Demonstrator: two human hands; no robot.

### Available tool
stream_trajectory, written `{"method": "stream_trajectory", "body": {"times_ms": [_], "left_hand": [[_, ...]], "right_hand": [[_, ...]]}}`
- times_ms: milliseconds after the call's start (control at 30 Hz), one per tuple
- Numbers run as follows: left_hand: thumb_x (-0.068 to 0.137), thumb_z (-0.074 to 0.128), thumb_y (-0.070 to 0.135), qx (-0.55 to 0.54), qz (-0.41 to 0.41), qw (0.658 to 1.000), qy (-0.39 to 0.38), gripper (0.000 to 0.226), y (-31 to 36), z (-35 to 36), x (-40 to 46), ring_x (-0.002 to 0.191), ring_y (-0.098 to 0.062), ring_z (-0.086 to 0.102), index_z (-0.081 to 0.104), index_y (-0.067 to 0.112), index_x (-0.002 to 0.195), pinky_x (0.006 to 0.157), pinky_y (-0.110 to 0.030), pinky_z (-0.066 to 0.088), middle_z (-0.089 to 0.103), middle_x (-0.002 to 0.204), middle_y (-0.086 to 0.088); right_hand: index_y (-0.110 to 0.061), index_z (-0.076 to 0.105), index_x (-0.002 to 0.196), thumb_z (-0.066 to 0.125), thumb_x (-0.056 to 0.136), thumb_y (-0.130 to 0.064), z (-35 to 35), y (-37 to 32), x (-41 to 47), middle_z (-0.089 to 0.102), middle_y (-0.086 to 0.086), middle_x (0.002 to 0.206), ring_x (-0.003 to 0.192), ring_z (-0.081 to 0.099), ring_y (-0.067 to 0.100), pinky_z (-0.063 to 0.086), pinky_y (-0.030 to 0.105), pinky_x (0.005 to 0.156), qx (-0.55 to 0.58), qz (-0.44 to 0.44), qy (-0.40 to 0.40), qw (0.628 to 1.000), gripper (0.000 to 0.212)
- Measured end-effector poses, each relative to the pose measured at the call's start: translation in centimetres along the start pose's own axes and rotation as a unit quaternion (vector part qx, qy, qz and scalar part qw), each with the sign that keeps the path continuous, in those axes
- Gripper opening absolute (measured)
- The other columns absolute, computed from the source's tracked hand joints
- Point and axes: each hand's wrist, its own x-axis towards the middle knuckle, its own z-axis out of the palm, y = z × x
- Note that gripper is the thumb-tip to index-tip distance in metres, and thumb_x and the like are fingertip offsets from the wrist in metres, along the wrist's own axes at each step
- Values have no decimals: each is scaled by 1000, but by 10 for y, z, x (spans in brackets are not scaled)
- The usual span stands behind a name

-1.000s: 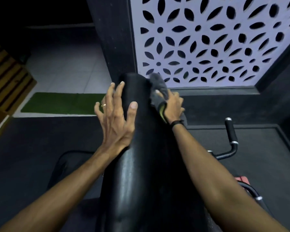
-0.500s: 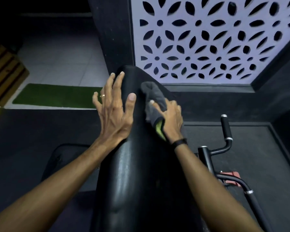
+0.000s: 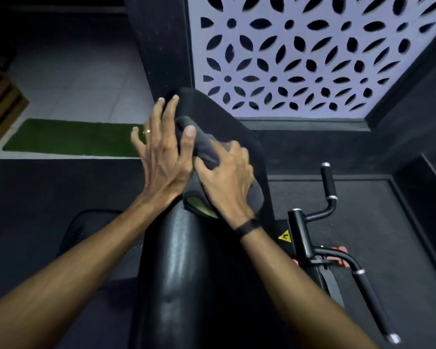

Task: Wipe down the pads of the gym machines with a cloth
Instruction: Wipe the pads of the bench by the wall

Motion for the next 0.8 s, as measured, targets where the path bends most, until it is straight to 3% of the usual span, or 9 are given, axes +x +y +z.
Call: {"method": "stream_trajectory", "body": {"times_ms": [100,200,333,433,500,600,700,800], "left_hand": [[100,17,55,-2,-13,1000,9,67,0,-1,-1,146,-19,32,35,22,155,116,-61,14,32,161,-5],[99,17,56,2,-23,1000,4,67,1,-3,-2,143,-22,35,36,22,154,116,-62,13,32,161,-5],[99,17,57,-3,-27,1000,-1,68,3,-3,-1,143,-22,36,36,23,154,116,-63,12,32,161,-5],[98,19,57,-5,-24,1000,-6,68,4,-2,1,143,-22,36,35,23,155,118,-61,10,30,162,-4],[99,20,57,-6,-18,1000,-7,67,4,-1,0,144,-21,35,34,24,155,118,-60,9,30,162,-4],[99,19,57,-3,-12,1000,-7,67,4,0,0,145,-21,34,33,23,155,118,-60,10,30,162,-5],[98,16,57,5,-17,1000,-6,68,2,-1,1,145,-22,33,34,24,155,118,-58,9,30,162,-5],[98,16,57,7,-23,1000,-6,68,2,-1,0,144,-21,34,36,24,154,118,-58,9,33,161,-5]], "right_hand": [[-28,63,129,58,90,-60,20,12,55,55,8,111,110,48,30,43,48,85,13,10,-18,1000,51],[-22,64,126,53,93,-64,36,77,90,53,14,110,112,48,36,46,49,86,12,89,-42,995,54],[-22,62,126,47,93,-65,26,175,59,56,20,114,109,49,42,43,46,84,-30,153,-82,984,57],[-11,65,117,57,94,-58,10,186,12,56,19,108,107,54,44,45,49,86,7,206,-63,976,53],[-9,65,111,58,92,-58,1,158,-12,57,15,106,106,56,40,45,45,83,15,165,-41,985,53],[-21,66,114,54,87,-62,-3,92,-20,58,3,109,105,54,25,39,32,79,45,49,-9,998,51],[-37,57,133,52,88,-62,3,42,6,55,0,116,107,50,24,42,38,81,31,-46,-18,998,51],[-34,48,142,52,92,-63,13,46,50,51,5,124,115,48,28,43,43,85,16,-43,-54,997,58]]}}
